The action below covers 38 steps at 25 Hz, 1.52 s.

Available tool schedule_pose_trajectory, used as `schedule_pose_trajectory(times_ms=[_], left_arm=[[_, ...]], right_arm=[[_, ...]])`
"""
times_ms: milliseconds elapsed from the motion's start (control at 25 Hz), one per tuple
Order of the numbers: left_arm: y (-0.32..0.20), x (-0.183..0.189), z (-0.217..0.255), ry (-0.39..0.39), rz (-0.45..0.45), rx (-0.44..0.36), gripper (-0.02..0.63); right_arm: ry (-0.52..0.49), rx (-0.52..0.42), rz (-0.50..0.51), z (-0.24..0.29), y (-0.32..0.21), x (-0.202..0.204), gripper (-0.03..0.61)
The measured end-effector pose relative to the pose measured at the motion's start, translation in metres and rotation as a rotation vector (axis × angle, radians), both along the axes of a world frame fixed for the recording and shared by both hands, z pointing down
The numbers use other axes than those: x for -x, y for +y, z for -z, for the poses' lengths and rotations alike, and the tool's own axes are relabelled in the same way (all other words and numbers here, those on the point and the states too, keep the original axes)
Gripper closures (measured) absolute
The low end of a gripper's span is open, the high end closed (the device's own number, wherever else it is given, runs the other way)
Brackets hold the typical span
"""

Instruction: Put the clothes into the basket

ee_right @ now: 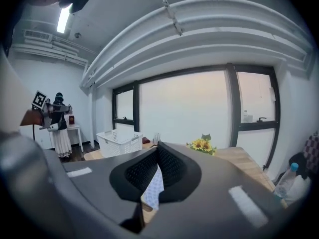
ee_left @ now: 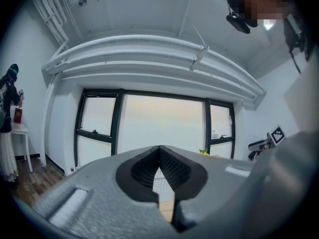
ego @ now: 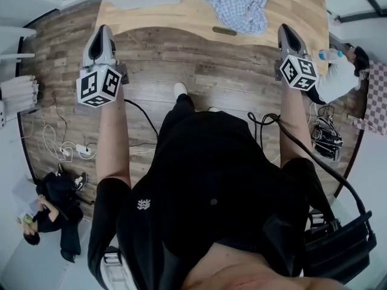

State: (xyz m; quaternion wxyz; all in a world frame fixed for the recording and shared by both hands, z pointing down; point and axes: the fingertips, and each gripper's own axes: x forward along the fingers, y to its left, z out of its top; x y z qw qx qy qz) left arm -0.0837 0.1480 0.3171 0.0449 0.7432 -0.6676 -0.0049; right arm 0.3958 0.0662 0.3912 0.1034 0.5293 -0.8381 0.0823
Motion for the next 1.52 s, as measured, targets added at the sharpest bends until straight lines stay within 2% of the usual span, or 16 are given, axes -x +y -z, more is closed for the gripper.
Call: schedule_pose_trajectory(times_ms=[360, 680, 920, 1200, 1520], left_arm=[[-0.1, 0.023, 0.019, -0.013, -0.159, -0.033, 0.612], [-0.152, 0.021, 0.023, 0.015, -0.224, -0.035, 0.613], [-0.167, 0.031, 0.025, 0.026, -0.213, -0.055, 0.614], [-0.24, 0.046, 0.021, 0.017, -0.164, -0.028, 0.612], [-0.296, 0.037, 0.035, -0.01, -0.171, 0.004, 0.614]], right_arm=[[0.006, 0.0, -0.157, 0.011, -0.041, 0.021, 0.578], [0.009, -0.012, -0.215, 0.021, -0.066, 0.03, 0.578], [0.009, -0.026, -0.195, 0.024, -0.092, 0.047, 0.578], [-0.019, -0.001, -0.208, 0.001, -0.188, 0.043, 0.578], [-0.061, 0.032, -0.209, -0.02, -0.247, 0.041, 0.578]])
